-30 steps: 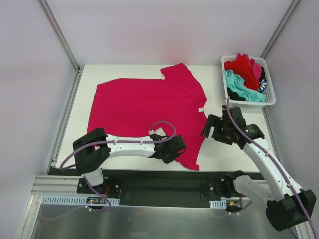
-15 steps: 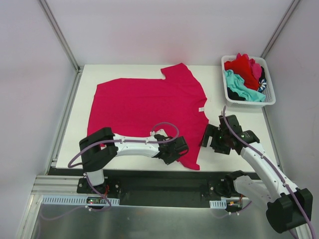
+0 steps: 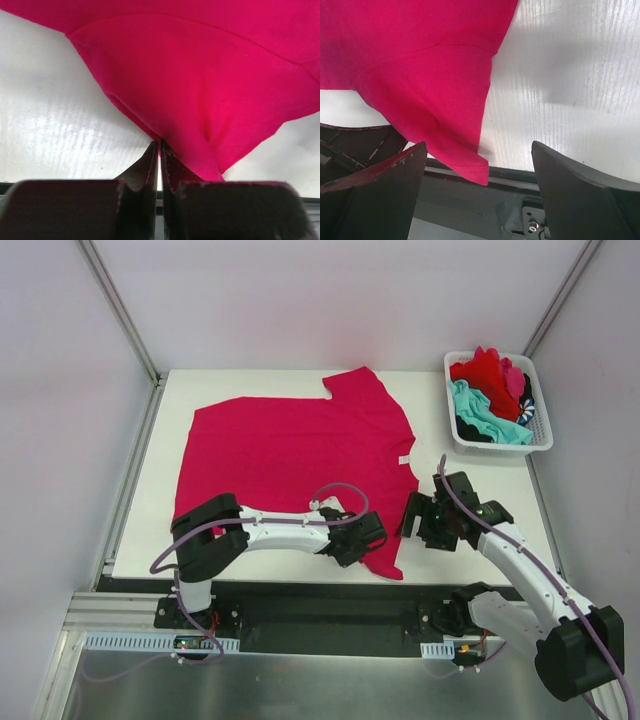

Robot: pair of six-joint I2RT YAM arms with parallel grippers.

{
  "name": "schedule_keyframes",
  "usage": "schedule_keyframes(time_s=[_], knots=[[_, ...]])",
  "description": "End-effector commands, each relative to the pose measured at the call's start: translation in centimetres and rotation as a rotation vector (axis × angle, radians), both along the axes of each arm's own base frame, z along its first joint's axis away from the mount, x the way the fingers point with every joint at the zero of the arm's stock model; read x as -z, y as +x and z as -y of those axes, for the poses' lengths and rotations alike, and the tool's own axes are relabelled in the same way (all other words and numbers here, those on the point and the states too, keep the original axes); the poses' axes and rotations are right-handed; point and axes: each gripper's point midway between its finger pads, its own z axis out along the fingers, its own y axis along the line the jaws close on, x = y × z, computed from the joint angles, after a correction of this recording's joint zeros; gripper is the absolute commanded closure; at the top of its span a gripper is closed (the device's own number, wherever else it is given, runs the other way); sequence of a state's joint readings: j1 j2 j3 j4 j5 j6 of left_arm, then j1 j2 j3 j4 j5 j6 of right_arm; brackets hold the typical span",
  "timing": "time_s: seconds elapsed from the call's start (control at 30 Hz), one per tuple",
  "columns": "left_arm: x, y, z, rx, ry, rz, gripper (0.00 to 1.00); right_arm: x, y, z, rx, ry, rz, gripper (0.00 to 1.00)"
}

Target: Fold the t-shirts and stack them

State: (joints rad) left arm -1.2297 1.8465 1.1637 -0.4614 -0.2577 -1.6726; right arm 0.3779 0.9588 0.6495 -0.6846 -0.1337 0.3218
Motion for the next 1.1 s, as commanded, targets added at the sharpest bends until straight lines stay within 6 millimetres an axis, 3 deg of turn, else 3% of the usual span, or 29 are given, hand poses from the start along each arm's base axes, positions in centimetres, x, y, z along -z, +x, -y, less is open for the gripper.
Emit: schedule_keyframes(time_s=[0.0,0.27,0.43,0.63,0.67,0.7,0.73,0.8,0.87,0.9,1.0,1.07], knots=[[0.0,0.2,-0.9,0.016,0.061,0.005,1.0,-0.4,0.1,0.3,0.009,-0.009,0.025,0.11],[-1.7,-2.2,-6.6,0.083,0.199,-0.047,1.0,0.1,0.4,0.2,0.018,-0.01,0.027,0.11],[-1.5,-3.3,-9.8,0.13,0.254,-0.061,1.0,0.4,0.6,0.0,0.026,-0.004,0.022,0.11],[-1.8,-3.8,-9.9,0.228,0.262,-0.067,1.0,0.8,0.9,-0.1,0.029,-0.012,0.008,0.11],[-1.8,-3.9,-9.7,0.244,0.264,-0.078,0.93,0.8,1.1,-0.2,0.024,-0.014,0.009,0.11],[-2.3,-3.9,-9.5,0.257,0.265,-0.077,0.75,0.6,1.3,-0.2,0.014,-0.019,0.014,0.1],[-2.6,-3.8,-9.5,0.275,0.274,-0.076,0.35,0.6,1.4,-0.2,0.005,-0.028,0.009,0.09],[-4.1,-3.4,-9.9,0.291,0.294,-0.051,0.12,-0.1,2.5,-0.1,-0.006,-0.056,0.027,0.08],[-6.4,-2.6,-10.6,0.305,0.28,-0.007,0.05,-0.7,3.6,-0.4,-0.015,-0.065,0.03,0.07],[-7.4,-2.0,-11.1,0.294,0.269,0.007,0.04,-2.1,4.8,-1.0,-0.016,-0.048,0.064,0.07],[-11.0,1.0,-14.2,0.219,0.178,0.067,0.04,-3.9,7.2,-2.6,-0.031,-0.002,0.11,0.07],[-13.6,4.2,-17.6,0.124,0.147,0.157,0.03,-6.1,9.4,-4.2,-0.048,0.056,0.179,0.06]])
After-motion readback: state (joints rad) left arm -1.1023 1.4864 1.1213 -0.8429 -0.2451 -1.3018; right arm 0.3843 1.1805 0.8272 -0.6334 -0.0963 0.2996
